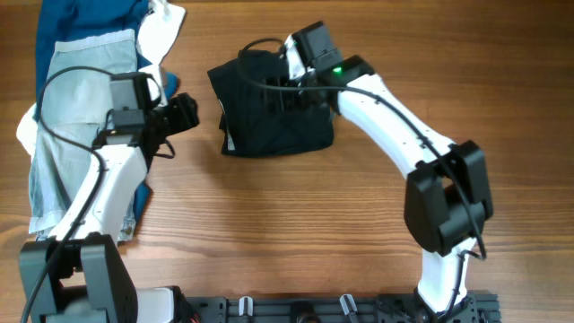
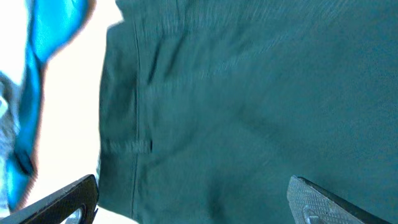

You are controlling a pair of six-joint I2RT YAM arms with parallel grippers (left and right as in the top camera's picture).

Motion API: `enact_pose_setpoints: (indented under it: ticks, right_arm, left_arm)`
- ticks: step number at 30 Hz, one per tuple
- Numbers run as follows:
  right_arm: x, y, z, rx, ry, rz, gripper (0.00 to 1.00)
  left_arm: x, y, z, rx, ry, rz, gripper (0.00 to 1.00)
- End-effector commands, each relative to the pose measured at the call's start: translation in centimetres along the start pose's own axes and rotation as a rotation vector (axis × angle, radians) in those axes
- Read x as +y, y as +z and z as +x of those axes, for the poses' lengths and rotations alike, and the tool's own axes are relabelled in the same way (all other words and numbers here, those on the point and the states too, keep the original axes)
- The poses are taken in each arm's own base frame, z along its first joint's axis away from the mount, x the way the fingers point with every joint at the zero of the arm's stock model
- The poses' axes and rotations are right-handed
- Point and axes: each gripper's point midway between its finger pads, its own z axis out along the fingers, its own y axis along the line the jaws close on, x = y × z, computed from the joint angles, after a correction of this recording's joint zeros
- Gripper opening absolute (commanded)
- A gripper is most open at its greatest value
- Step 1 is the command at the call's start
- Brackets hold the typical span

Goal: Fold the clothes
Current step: 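Press the folded bundle with the right gripper and withdraw the left gripper, then drag the folded shorts rightward with the right gripper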

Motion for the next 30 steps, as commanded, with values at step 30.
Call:
enact_pose_setpoints:
  ticks: [30]
  right_arm:
    - [-22.9, -8.2, -5.4, -0.088, 0.128, 0.373, 1.00]
  left_arm:
    - [2.8, -0.7, -0.7, -0.014, -0.038, -0.040, 0.78]
